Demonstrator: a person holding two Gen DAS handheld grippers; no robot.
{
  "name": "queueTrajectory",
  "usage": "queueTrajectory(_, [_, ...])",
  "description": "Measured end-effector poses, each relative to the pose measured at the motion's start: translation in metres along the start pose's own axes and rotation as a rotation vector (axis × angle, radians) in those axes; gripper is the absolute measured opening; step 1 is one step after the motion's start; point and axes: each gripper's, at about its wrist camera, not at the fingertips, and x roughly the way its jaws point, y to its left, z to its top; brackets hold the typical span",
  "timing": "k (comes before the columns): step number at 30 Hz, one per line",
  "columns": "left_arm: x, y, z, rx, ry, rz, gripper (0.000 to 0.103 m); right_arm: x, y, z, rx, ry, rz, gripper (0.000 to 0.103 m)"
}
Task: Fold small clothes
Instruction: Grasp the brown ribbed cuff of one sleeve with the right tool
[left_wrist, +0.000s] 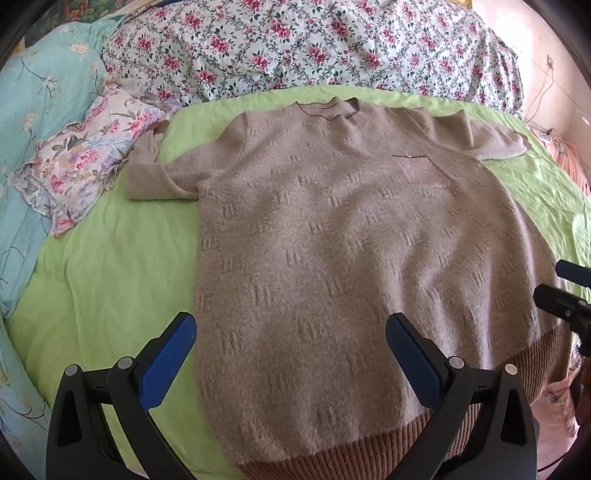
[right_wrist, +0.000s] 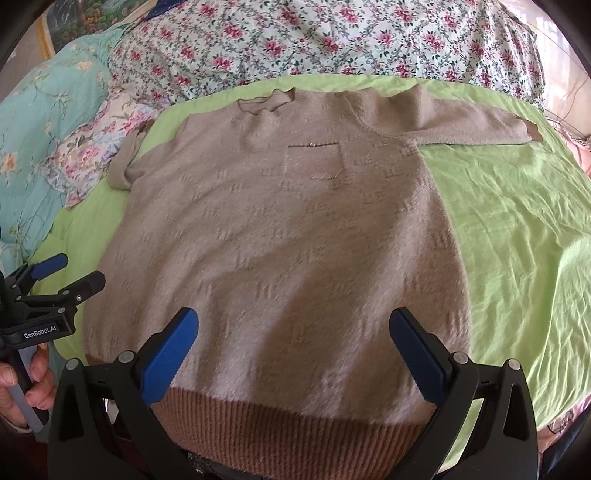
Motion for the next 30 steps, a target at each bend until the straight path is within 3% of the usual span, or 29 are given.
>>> queueTrajectory(5, [0.016, 0.001, 0.018, 0.013, -0.005, 0.043, 0.103, 0.009, -0.029, 0.024, 0.057, -0.002, 0.009, 0.103])
queueTrajectory(10, [0.034, 0.004, 0.043, 0.01, -0.021, 0.062, 0.102, 0.018, -0.087, 0.064, 0.152, -0.069, 0.021, 0.103])
queueTrajectory(15, [0.053, 0.009, 0.076, -0.013, -0.029, 0.049, 0.102, 0.029, -0.168, 0.115, 0.252, -0.143, -0.079, 0.101])
queueTrajectory(17, [0.058, 0.01, 0.09, -0.017, -0.047, 0.047, 0.102, 0.035, -0.211, 0.137, 0.332, -0.185, -0.085, 0.096])
queueTrajectory(19, [0.065, 0.01, 0.101, -0.017, -0.052, 0.047, 0.102, 0.042, -0.263, 0.161, 0.436, -0.224, -0.105, 0.079])
queueTrajectory(24, [0.083, 0.007, 0.129, -0.023, -0.065, 0.041, 0.102, 0.058, -0.368, 0.21, 0.603, -0.297, -0.199, 0.056])
queueTrajectory(30, [0.119, 0.002, 0.142, -0.017, -0.012, 0.048, 0.102, 0.091, -0.452, 0.249, 0.765, -0.338, -0.235, 0.05])
